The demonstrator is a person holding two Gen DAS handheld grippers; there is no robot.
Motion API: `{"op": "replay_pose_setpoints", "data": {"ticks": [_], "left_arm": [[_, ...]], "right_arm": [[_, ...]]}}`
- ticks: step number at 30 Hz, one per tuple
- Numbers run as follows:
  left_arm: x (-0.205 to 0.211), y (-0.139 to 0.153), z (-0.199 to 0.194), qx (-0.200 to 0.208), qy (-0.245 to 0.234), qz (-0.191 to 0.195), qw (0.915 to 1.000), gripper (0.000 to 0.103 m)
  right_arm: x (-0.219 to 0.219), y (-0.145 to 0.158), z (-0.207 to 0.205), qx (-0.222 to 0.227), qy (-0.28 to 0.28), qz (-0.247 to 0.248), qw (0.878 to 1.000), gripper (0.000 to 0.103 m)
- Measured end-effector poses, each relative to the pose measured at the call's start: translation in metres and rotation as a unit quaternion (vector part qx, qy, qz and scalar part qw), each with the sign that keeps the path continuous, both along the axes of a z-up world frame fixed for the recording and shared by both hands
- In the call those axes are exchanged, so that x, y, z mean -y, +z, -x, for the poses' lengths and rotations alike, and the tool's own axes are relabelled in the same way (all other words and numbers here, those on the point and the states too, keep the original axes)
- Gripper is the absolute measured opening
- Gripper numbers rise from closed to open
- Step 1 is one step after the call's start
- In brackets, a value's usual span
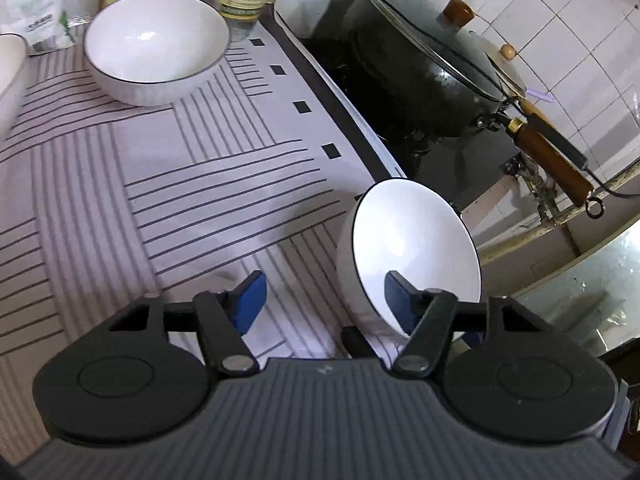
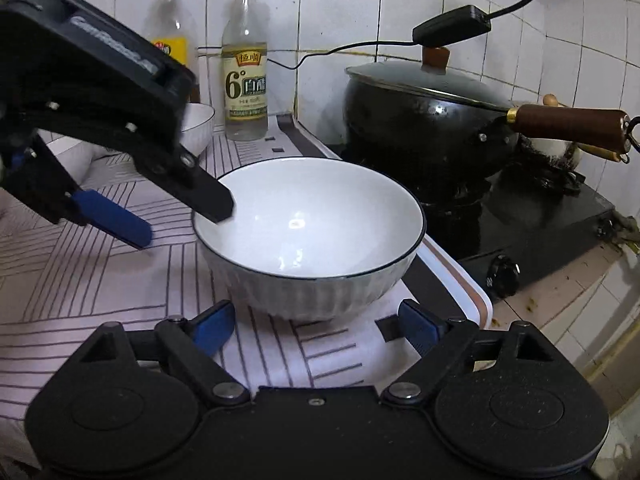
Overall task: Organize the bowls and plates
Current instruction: 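Grasp the white bowl rim with the left gripper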
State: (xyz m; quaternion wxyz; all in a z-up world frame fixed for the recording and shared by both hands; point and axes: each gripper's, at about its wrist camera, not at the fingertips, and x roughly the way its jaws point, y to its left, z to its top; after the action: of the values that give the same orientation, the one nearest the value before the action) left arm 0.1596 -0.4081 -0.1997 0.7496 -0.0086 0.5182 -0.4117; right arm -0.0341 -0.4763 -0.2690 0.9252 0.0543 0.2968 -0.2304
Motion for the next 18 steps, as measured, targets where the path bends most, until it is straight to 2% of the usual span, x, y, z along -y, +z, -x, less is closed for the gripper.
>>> {"op": "replay_pose_setpoints", "data": {"ticks": [2,3,4,10,18], "left_arm": [[0.007,-0.004,-0.001,-0.003,-0.005,-0.002,1.0000,0.049],[0.012,-0.006,0.000,-0.006,-0.016,-0.004,0.9999,0.030],[0.015,-0.006,0.000,-0.012,-0.030,0.000,0.9995,0.019],[0.021,-0.003,0.002,-0.006,-0.032,-0.005,0.9994,0.018],[0.017,-0.001,0.002,-0.010,-0.032,-0.011,0.9994,0.017]], "right_arm": [[0.003,-0.002,-0.001,0.010,-0.001,-0.003,1.000,0.091],[0.004,-0.003,-0.002,0.014,0.001,-0.004,1.000,0.091],[0.004,-0.004,-0.002,0.018,0.001,-0.003,1.000,0.091],[0.001,-0.007,-0.006,0.034,0.017,0.017,0.999,0.091],[-0.004,-0.010,-0.007,0.047,0.004,0.016,0.999,0.092]]}}
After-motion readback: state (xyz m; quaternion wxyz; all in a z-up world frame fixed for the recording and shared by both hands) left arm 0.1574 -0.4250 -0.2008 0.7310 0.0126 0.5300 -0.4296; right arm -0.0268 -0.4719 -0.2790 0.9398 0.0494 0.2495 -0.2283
